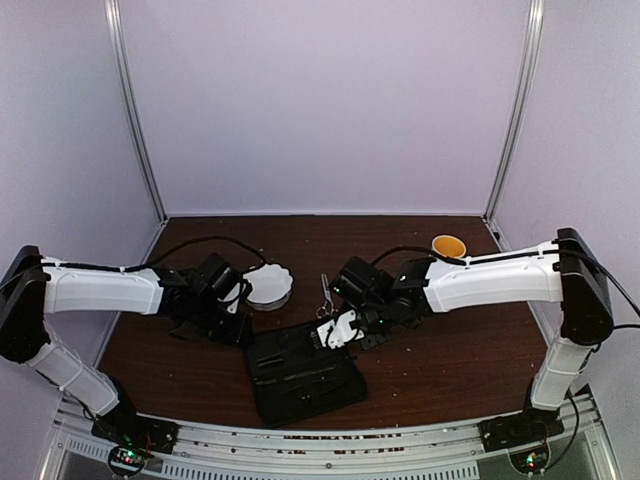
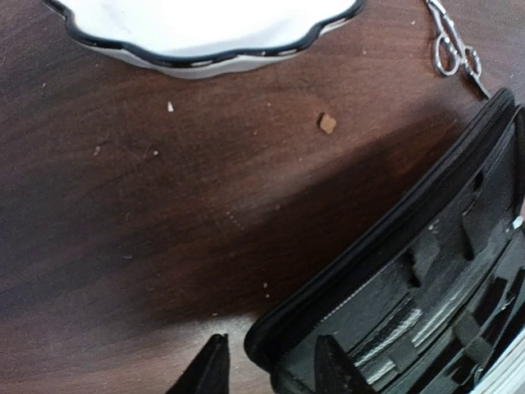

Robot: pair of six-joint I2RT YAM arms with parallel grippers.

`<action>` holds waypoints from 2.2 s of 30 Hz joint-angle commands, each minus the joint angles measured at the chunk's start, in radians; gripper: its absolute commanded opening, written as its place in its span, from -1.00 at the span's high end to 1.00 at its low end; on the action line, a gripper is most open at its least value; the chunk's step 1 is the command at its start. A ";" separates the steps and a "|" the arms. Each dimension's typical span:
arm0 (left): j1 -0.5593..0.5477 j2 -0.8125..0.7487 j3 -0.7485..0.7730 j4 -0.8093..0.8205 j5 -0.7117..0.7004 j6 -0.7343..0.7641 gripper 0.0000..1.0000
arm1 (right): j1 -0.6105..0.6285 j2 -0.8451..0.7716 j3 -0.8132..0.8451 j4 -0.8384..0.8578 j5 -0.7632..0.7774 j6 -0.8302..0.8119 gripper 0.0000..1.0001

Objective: Sort the hair-cutting tools

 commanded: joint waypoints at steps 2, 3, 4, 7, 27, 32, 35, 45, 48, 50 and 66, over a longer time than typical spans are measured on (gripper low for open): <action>0.010 0.000 -0.015 0.109 0.061 -0.020 0.31 | 0.018 0.039 -0.012 0.061 0.038 -0.043 0.89; 0.010 0.004 -0.018 0.114 0.063 -0.022 0.35 | 0.018 0.041 -0.012 0.066 0.037 -0.047 0.89; 0.010 0.009 -0.018 0.117 0.064 -0.019 0.41 | 0.019 0.045 -0.011 0.069 0.036 -0.048 0.89; 0.010 0.022 -0.014 0.121 0.071 -0.013 0.57 | 0.025 0.059 -0.006 0.067 0.039 -0.053 0.89; 0.010 0.030 -0.017 0.153 0.091 0.005 1.00 | 0.035 0.160 0.047 0.081 0.117 -0.044 0.89; 0.010 0.031 -0.021 0.167 0.099 0.005 1.00 | 0.049 0.170 0.053 0.089 0.107 -0.047 0.89; 0.010 0.032 -0.021 0.171 0.101 0.005 1.00 | 0.063 0.181 0.068 0.088 0.098 -0.051 0.89; 0.010 0.027 -0.022 0.177 0.105 0.009 1.00 | 0.113 0.256 0.159 0.065 0.046 -0.021 0.88; 0.010 0.027 -0.023 0.180 0.107 0.010 1.00 | 0.124 0.279 0.185 0.054 0.031 -0.008 0.88; 0.010 0.027 -0.023 0.183 0.111 0.013 1.00 | 0.128 0.288 0.203 0.049 0.015 0.009 0.88; 0.010 0.028 -0.010 0.171 0.119 0.032 1.00 | 0.135 0.309 0.247 0.019 -0.087 0.100 0.81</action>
